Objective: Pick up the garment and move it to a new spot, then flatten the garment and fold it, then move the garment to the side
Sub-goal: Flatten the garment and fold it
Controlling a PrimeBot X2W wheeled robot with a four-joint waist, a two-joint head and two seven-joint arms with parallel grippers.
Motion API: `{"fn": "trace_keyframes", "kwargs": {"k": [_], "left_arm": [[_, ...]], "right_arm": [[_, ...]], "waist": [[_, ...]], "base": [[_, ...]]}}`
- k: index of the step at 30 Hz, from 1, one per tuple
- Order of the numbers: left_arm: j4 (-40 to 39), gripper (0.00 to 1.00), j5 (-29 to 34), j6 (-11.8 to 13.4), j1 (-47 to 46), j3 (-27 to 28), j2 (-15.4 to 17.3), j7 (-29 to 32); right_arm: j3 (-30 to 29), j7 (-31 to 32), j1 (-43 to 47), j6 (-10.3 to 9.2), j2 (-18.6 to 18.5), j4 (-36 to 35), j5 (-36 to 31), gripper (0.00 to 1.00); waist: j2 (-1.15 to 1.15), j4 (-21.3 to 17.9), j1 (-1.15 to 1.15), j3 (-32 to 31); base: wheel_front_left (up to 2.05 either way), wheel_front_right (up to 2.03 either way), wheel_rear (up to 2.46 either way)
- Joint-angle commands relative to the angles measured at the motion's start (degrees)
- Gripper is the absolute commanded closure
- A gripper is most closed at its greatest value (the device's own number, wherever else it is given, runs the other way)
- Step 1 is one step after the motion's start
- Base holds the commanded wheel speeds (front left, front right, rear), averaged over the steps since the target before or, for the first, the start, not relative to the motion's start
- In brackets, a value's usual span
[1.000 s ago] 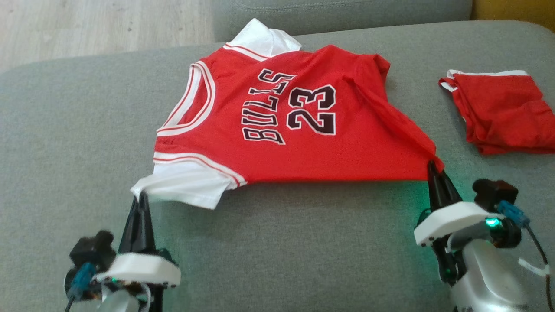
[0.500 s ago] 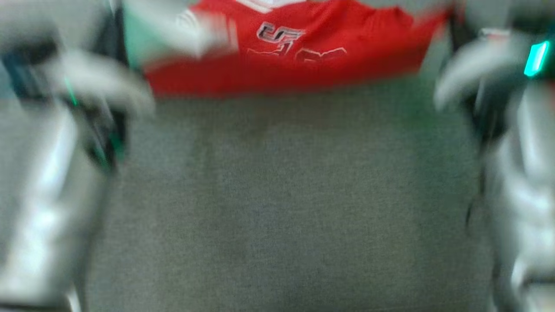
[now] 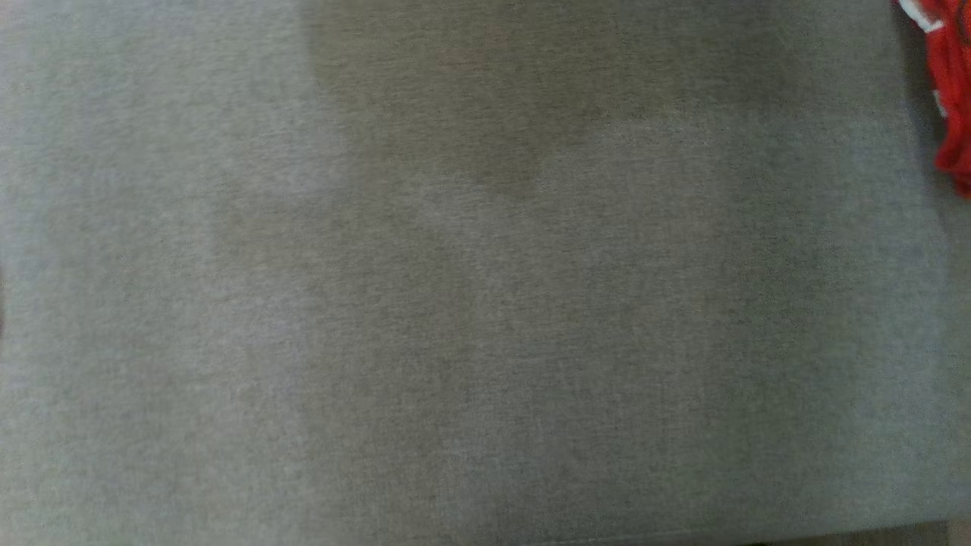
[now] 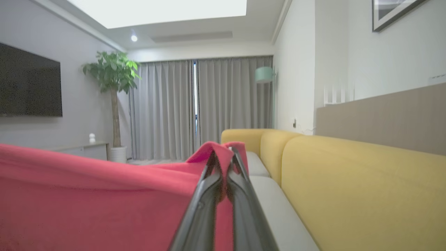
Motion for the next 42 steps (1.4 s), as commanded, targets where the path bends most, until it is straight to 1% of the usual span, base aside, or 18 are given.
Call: {"fn": "trace_keyframes", "kwargs": {"k": [1, 3, 6, 9, 11, 12, 13, 16, 19, 22, 27, 31, 34, 39, 42], "left_arm": [[0.2, 1.00, -0.3, -0.8, -4.3, 1.2, 2.2, -1.6], [2.0, 1.00, 0.4, -2.2, -5.2, 0.7, 1.5, -2.9], [3.6, 1.00, 0.9, -3.6, -5.6, 0.8, 1.0, -3.6], [3.6, 1.00, 1.4, -4.8, -3.1, 1.2, 0.9, -3.8], [3.1, 1.00, 1.5, -5.1, -1.5, 1.7, 0.9, -3.8], [1.8, 1.00, 2.2, -5.5, 2.8, 2.0, 0.9, -3.8], [1.8, 1.00, 2.2, -5.5, 2.8, 2.0, 0.9, -3.8], [-0.2, 1.00, 2.9, -5.8, 11.7, 1.4, 1.5, -3.8], [-3.7, 1.00, 1.7, -5.9, 22.3, -1.9, 2.7, -3.8], [-6.7, 1.00, -0.2, -5.9, 33.0, -5.6, 4.9, -3.8], [-11.2, 1.00, -4.1, -5.9, 49.2, -12.6, 8.9, -3.8], [-14.7, 1.00, -6.3, -5.9, 58.7, -16.5, 11.8, -3.7], [-17.0, 1.00, -6.8, -5.9, 64.0, -18.7, 13.4, -3.5], [-20.6, 1.00, -6.0, -5.9, 70.8, -21.4, 15.4, -3.0], [-23.1, 1.00, -5.8, -5.5, 74.8, -22.8, 16.3, -1.8]], "right_arm": [[-2.0, -2.2, -4.2, -0.05, 1.6, -0.4, -1.2, 1.00], [-3.0, -3.3, -4.8, -0.05, 1.8, 1.1, -2.1, 1.00], [-2.9, -3.6, -4.3, -0.05, 1.9, 2.6, -2.9, 1.00], [-2.5, -3.6, -1.7, -0.05, 1.8, 2.8, -3.2, 1.00], [-1.9, -3.7, -0.3, -0.05, 1.4, 3.0, -3.5, 1.00], [-0.7, -3.7, 2.8, -0.05, 0.7, 3.7, -3.5, 1.00], [-0.7, -3.7, 2.8, -0.05, 0.7, 3.7, -3.5, 1.00], [2.1, -3.7, 8.8, -0.05, -0.3, 6.6, -3.0, 1.00], [6.8, -3.7, 15.2, -0.05, -1.6, 10.6, -1.6, 1.00], [12.0, -3.4, 21.3, -0.05, -2.5, 14.5, 1.2, 1.00], [21.7, -1.5, 31.5, -0.05, -3.9, 17.1, 7.2, 1.00], [28.9, 1.8, 38.8, -0.05, -5.8, 15.1, 13.3, 1.00], [34.8, 4.9, 43.5, -0.05, -8.1, 11.2, 18.0, 1.00], [43.0, 10.5, 49.8, -0.05, -14.0, 1.9, 26.9, 1.00], [46.4, 13.8, 53.0, -0.05, -18.3, -4.1, 32.1, 1.00]], "waist": [[0.00, 0.9, 0.00, 0.3], [0.00, 1.5, 0.00, 0.8], [0.00, 2.0, 0.00, 2.5], [0.00, 2.6, 0.00, 3.6], [0.00, 2.8, 0.00, 3.6], [0.00, 3.1, 0.00, 3.0], [0.00, 3.1, 0.00, 3.0], [0.00, 3.3, 0.00, 0.6], [0.00, 3.5, 0.00, -2.9], [0.00, 3.8, 0.00, -6.8], [0.00, 4.3, 0.00, -12.5], [0.00, 4.7, 0.00, -15.6], [0.00, 4.9, 0.00, -17.5], [0.00, 5.0, 0.00, -20.2], [0.00, 5.0, 0.00, -21.9]], "base": [[0.00, 0.00, 0.00], [0.00, 0.00, 0.00], [0.00, 0.00, 0.00], [0.00, 0.00, 0.00], [0.00, 0.00, 0.00], [0.00, 0.00, 0.00], [0.00, 0.00, 0.00], [0.00, 0.00, 0.00], [0.00, 0.00, 0.00], [0.00, 0.00, 0.00], [0.00, 0.00, 0.00], [0.00, 0.00, 0.00], [0.00, 0.00, 0.00], [0.00, 0.00, 0.00], [0.00, 0.00, 0.00]]}}
